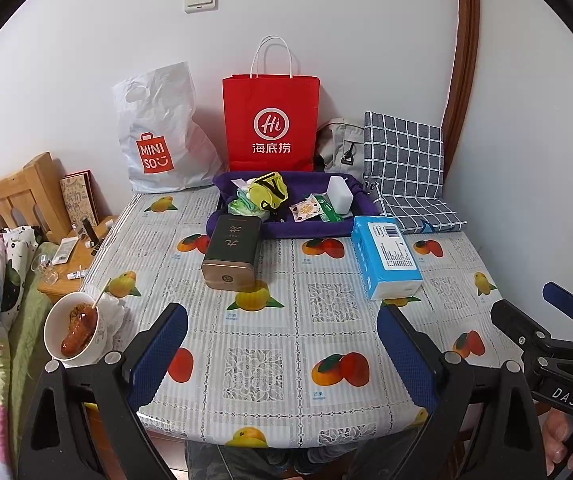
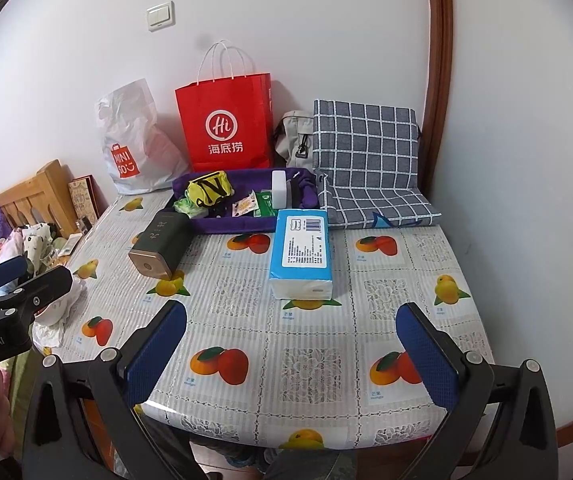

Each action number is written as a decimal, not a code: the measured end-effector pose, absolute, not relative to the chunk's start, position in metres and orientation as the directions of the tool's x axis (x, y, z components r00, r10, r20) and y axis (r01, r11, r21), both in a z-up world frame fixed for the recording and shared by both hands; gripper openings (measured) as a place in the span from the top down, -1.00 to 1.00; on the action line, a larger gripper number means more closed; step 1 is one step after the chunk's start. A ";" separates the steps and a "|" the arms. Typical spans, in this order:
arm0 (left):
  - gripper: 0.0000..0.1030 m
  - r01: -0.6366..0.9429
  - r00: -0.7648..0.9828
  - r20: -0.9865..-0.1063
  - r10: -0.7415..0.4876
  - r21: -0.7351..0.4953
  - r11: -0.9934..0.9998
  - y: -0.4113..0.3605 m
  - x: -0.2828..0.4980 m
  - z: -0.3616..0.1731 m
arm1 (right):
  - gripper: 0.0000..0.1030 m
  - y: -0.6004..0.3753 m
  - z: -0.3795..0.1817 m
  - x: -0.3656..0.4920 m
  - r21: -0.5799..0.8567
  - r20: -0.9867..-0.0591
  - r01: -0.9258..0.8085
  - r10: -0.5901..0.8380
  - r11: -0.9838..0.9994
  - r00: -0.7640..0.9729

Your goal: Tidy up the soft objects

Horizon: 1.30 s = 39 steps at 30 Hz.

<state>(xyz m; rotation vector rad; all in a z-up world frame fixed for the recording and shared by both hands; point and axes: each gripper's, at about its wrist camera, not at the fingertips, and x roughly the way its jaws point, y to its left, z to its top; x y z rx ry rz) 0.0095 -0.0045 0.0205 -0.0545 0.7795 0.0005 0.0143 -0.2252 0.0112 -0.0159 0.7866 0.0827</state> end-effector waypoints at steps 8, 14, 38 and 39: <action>-0.86 -0.020 0.712 -0.702 -0.022 -0.051 0.998 -0.004 0.009 0.021 | -1.00 -0.224 0.011 0.014 0.016 -0.706 -0.083 0.070 0.996 0.704; -0.86 -0.019 0.712 -0.702 -0.021 -0.049 0.999 -0.003 0.009 0.021 | -1.00 -0.224 0.011 0.014 0.016 -0.706 -0.084 0.071 0.996 0.704; -0.86 -0.018 0.712 -0.702 -0.024 -0.053 0.998 0.000 0.009 0.022 | -1.00 -0.224 0.012 0.013 0.016 -0.706 -0.080 0.068 0.997 0.705; -0.86 -0.016 0.712 -0.702 -0.027 -0.054 0.998 0.000 0.009 0.021 | -1.00 -0.224 0.012 0.013 0.016 -0.706 -0.080 0.068 0.997 0.705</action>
